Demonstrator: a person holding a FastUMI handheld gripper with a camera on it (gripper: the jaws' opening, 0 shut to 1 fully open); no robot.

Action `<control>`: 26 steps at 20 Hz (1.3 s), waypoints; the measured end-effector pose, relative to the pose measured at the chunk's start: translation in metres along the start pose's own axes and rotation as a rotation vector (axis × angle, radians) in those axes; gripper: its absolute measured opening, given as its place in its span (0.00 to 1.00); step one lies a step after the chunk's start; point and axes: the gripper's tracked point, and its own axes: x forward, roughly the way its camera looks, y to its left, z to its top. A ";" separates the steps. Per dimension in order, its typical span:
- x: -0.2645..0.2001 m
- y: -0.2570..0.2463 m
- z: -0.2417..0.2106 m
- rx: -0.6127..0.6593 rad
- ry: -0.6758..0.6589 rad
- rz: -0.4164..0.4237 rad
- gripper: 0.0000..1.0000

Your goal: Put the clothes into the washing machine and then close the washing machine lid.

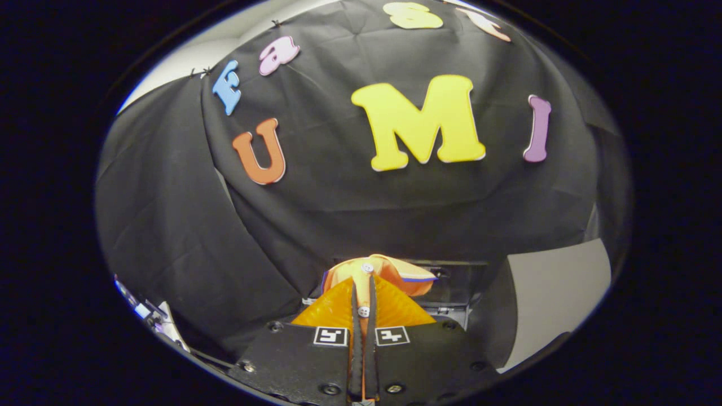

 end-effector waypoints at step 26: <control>0.213 -0.091 -0.223 0.249 0.601 -0.220 0.05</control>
